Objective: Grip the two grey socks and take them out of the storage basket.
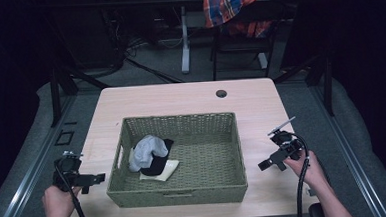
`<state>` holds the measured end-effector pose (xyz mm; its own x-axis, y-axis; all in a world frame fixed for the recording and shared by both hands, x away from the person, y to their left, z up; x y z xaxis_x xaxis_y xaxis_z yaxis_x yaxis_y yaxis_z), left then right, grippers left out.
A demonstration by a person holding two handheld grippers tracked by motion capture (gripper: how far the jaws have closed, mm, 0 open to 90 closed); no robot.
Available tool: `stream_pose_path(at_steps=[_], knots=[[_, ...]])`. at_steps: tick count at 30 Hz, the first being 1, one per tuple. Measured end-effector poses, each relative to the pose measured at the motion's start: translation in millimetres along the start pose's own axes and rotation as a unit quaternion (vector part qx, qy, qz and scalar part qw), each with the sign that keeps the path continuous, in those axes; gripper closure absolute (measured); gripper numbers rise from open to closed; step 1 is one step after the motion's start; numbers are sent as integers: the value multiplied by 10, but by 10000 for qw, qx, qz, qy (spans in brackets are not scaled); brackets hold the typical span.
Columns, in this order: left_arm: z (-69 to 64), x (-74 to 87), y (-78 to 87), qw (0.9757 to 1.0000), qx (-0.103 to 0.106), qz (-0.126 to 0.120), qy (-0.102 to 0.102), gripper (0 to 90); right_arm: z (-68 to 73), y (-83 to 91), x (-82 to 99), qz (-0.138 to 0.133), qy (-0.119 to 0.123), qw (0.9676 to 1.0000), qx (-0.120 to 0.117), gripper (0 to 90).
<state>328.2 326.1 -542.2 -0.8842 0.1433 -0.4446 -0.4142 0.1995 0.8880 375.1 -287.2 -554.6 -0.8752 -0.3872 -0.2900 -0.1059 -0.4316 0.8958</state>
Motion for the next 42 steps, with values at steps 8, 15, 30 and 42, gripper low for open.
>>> stream_pose_path(at_steps=[8,15,30,42], knots=[[-38,-19,-10,9999,-19,19,-122,2,-7,31,-8,280,255,9993,50,48],[-6,-2,33,10000,-86,-13,15,2,-1,39,-6,309,283,9991,74,48],[-9,-53,217,9993,-84,-208,291,1,20,62,7,49,207,9997,-72,50],[-106,-138,411,9988,-64,-394,273,1,47,94,5,68,311,9994,-95,51]])
Point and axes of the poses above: each handheld gripper's, and its own axes: y roughly backward along the jaws, x roughly out of its underside, z roughly to its left, the point moved 3 cm from there along -y, roughly forward along the jaws
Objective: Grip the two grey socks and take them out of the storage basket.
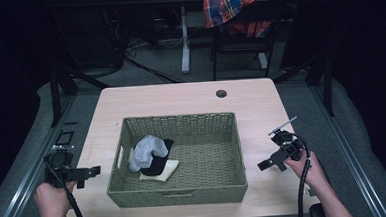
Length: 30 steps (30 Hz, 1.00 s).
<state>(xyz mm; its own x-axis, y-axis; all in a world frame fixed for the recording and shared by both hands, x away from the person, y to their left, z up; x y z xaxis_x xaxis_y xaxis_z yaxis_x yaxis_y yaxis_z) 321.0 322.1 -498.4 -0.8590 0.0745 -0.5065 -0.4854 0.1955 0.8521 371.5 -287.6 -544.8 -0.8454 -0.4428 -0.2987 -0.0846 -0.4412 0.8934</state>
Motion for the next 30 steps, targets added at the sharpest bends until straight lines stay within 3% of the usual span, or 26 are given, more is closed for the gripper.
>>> stream_pose_path(at_steps=[1,7,9,12,16,17,20,22,24,26,29,30], knots=[[-12,-16,27,10000,-16,36,-44,2,13,-19,-4,-96,-83,9999,13,51],[-29,-140,162,9999,-118,-11,-119,2,-16,-24,-26,206,136,9997,75,54],[-71,-191,198,9996,-173,3,-207,1,-11,-28,-24,140,85,9998,80,55],[-170,-273,260,9992,-230,-7,-336,2,12,-40,-40,11,38,9999,95,55],[-304,-364,311,9987,-227,-50,-447,1,16,-44,-71,145,179,9997,9,56],[-341,-389,319,9987,-206,-58,-470,1,35,-60,-71,-22,38,10000,7,56],[-460,-463,343,9980,-147,-74,-610,1,28,-43,-88,-13,106,9999,52,59],[-538,-517,357,9972,-143,-105,-732,1,18,-34,-89,137,205,9996,99,61],[-603,-571,360,9962,-127,-111,-849,0,23,-39,-84,140,186,9997,45,61],[-659,-624,358,9955,-89,-123,-931,0,16,-34,-88,138,193,9996,148,62],[-723,-693,331,9942,-76,-88,-1066,0,40,-79,-81,-62,-29,9999,89,61],[-747,-718,314,9936,-77,-70,-1121,0,18,-49,-82,183,165,9996,105,61]])
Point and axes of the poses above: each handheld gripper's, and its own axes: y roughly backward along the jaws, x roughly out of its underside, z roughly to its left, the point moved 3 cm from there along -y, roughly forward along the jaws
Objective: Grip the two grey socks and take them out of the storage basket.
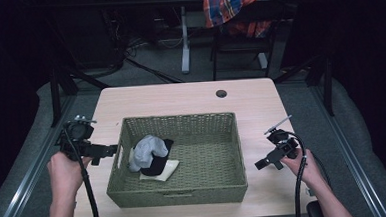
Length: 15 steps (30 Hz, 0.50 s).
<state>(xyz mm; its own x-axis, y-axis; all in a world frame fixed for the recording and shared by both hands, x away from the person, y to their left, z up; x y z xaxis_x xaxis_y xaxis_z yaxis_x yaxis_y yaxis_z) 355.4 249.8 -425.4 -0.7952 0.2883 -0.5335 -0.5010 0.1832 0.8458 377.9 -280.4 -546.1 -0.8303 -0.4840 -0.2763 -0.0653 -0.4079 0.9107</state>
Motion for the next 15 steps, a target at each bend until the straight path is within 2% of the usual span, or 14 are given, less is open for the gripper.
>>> stream_pose_path(at_steps=[3,4,6,7,8,9,10,11,12,15], knots=[[-47,-56,-36,9999,10,41,-115,0,-1,-2,21,23,-6,10000,6,61],[-69,-74,-50,9999,13,61,-147,0,8,-20,32,-117,-129,9998,-24,60],[-115,-109,-83,9997,26,109,-215,0,-24,3,52,51,-42,10000,-19,60],[-137,-129,-102,9996,34,121,-261,0,-5,-29,67,-221,-294,9993,-44,60],[-160,-148,-122,9995,47,143,-293,0,-31,3,71,-26,-146,9999,-63,60],[-179,-168,-143,9992,49,175,-349,0,-23,-12,77,-171,-264,9995,-33,60],[-199,-187,-167,9990,59,203,-391,0,-27,-2,83,-141,-237,9996,-30,60],[-224,-212,-203,9988,92,230,-412,0,-39,21,87,-2,-124,9999,24,60],[-239,-226,-222,9987,95,245,-432,0,-34,21,91,7,-122,9999,-61,60],[-304,-280,-294,9980,120,315,-542,0,-35,25,96,-5,-138,9999,-60,60]])
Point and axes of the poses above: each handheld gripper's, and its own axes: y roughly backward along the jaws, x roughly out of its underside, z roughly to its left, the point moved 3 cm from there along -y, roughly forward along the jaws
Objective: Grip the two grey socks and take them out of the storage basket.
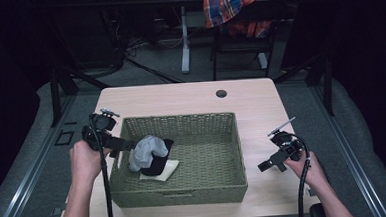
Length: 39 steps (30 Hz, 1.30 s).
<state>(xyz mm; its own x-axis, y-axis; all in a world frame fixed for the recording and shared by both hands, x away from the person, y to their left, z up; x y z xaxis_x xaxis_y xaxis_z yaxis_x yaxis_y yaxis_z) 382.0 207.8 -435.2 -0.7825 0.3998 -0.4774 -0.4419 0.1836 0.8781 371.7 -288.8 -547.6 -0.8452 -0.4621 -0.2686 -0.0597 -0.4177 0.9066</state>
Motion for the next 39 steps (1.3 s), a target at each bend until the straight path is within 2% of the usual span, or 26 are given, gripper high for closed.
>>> stream_pose_path(at_steps=[3,4,7,8,9,11,12,16,18,20,21,23,25,26,29,32,34,35,38,39], knots=[[-51,-46,-79,9999,48,92,-103,0,4,-8,-9,2,2,10000,-16,61],[-64,-59,-106,9998,53,124,-121,0,18,-28,-7,-102,-105,9999,-1,61],[-99,-98,-188,9995,36,242,-206,0,-6,-7,-13,78,57,10000,7,61],[-114,-110,-214,9993,26,285,-223,0,-2,-15,-13,34,12,10000,0,61],[-127,-122,-243,9992,50,317,-254,0,23,-50,-9,-224,-201,9995,-21,61],[-154,-143,-304,9988,69,398,-285,1,-9,-6,-18,87,67,9999,7,61],[-173,-155,-344,9985,56,443,-322,1,11,-30,-15,-77,-79,9999,7,61],[-241,-186,-450,9972,63,602,-439,3,18,-34,-14,-100,-85,9999,38,61],[-282,-196,-516,9965,53,648,-522,9,3,-14,-15,26,22,10000,36,62],[-324,-198,-590,9954,99,723,-614,76,3,-13,-15,44,37,10000,29,62],[-344,-196,-632,9945,138,791,-670,107,20,-33,-12,-95,-78,9999,33,62],[-372,-183,-725,9931,156,894,-740,141,19,-28,-14,-50,-25,10000,11,61],[-386,-162,-810,9928,189,914,-752,199,4,-8,-16,86,93,9999,22,61],[-390,-150,-846,9928,202,903,-761,229,22,-35,-11,-100,-75,9999,22,61],[-401,-105,-929,9924,163,889,-840,318,15,-33,-11,-87,-81,9999,38,61],[-420,-74,-972,9904,52,939,-1017,437,18,-40,-13,-91,-67,9999,28,61],[-448,-48,-993,9888,-60,933,-1167,587,14,-18,-19,81,66,9999,62,61],[-460,-38,-1005,9888,-42,918,-1176,622,36,-41,-18,-73,-59,10000,7,60],[-483,-16,-1033,9890,20,875,-1193,733,17,-12,-22,153,133,9998,71,60],[-491,-12,-1033,9889,59,862,-1205,768,36,-41,-16,-40,-41,10000,67,61]])
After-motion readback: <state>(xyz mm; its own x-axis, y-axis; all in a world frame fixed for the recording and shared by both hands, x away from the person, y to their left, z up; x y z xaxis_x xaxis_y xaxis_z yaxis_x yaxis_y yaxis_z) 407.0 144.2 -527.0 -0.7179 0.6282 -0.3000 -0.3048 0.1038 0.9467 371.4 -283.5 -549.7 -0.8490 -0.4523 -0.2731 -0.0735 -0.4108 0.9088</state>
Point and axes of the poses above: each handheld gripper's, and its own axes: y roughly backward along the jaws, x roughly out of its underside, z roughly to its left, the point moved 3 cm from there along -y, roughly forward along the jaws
